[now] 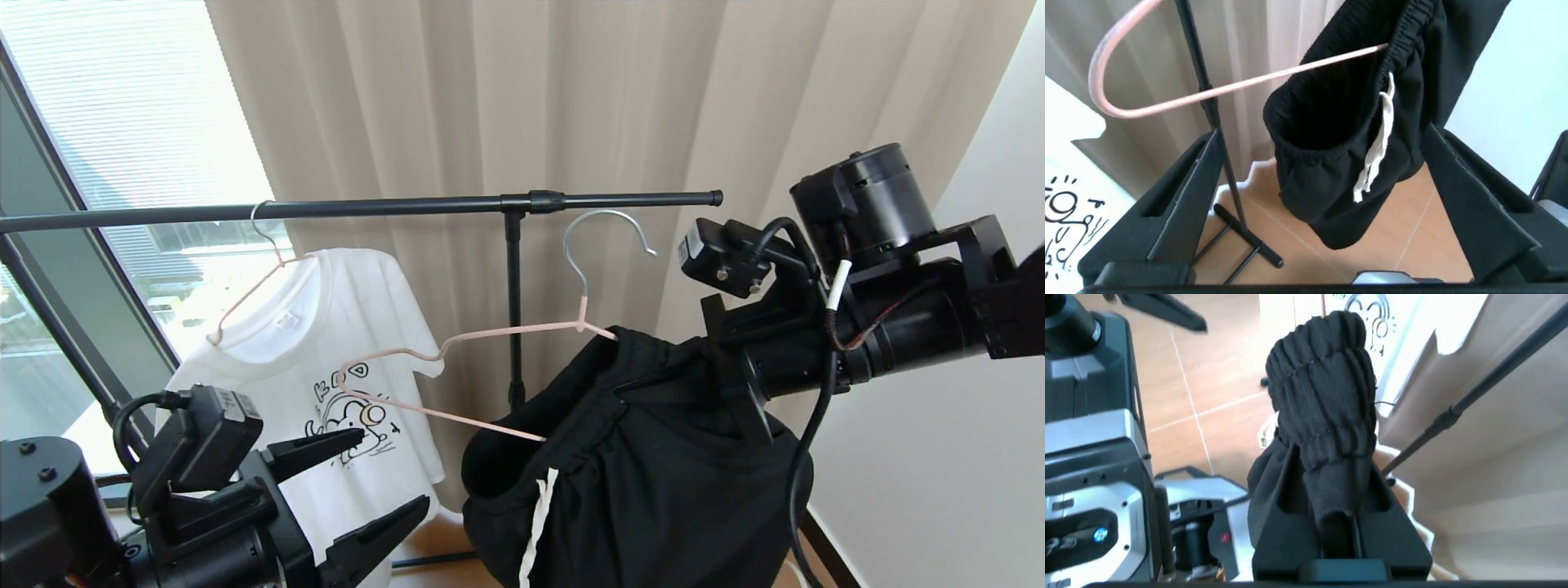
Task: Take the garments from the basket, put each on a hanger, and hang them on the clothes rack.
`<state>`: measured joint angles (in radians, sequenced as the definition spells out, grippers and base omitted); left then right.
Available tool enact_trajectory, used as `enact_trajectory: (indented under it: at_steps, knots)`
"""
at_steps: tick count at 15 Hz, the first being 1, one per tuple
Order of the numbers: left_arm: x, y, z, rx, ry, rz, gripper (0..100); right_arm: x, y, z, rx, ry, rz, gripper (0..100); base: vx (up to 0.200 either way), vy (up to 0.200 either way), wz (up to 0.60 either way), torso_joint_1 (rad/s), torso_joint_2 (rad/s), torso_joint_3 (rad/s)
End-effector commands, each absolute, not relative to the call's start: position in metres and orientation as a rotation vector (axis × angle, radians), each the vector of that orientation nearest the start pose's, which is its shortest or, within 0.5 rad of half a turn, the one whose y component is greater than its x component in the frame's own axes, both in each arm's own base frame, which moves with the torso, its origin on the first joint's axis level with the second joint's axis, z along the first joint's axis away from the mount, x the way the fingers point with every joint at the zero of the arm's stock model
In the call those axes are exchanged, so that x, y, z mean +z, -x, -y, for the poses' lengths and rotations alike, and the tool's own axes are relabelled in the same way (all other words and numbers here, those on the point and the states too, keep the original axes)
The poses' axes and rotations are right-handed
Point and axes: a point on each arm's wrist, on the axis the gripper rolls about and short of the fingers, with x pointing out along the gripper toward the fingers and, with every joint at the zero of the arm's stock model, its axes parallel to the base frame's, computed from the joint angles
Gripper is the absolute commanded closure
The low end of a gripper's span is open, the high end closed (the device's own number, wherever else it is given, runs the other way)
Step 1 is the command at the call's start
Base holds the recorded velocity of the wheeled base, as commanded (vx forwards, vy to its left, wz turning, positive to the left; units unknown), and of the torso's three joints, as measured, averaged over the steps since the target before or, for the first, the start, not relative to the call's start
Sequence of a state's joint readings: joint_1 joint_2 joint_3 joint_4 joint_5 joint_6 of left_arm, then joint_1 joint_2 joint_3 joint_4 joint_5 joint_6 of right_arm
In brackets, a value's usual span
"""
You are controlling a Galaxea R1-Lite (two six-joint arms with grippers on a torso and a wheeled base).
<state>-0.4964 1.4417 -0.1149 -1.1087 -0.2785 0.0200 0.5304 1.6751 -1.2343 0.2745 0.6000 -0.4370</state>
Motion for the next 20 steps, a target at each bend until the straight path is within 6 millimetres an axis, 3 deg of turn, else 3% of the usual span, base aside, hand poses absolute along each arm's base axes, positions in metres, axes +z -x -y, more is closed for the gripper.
enact_trajectory:
  at_steps: [1, 5, 12, 20]
  knots:
    - [0.108, -0.161, 0.102, -0.747, -0.062, -0.307, 0, 0.219, -0.229, -0.149, 1.221, 0.299, -0.447, 100, 0.000, 0.000, 0.00, 0.000, 0.00, 0.000]
    - [0.087, -0.176, 0.122, -0.708, -0.022, -0.429, 0, 0.197, -0.222, -0.145, 1.220, 0.277, -0.357, 100, 0.000, 0.000, 0.00, 0.000, 0.00, 0.000]
    - [0.089, -0.193, 0.135, -0.639, 0.111, -0.428, 0, 0.198, -0.213, -0.143, 1.263, 0.266, -0.336, 100, 0.000, 0.000, 0.00, 0.000, 0.00, 0.000]
    - [0.065, -0.196, 0.160, -0.617, 0.099, -0.446, 0, 0.207, -0.194, -0.143, 1.304, 0.274, -0.291, 100, 0.000, 0.000, 0.00, 0.000, 0.00, 0.000]
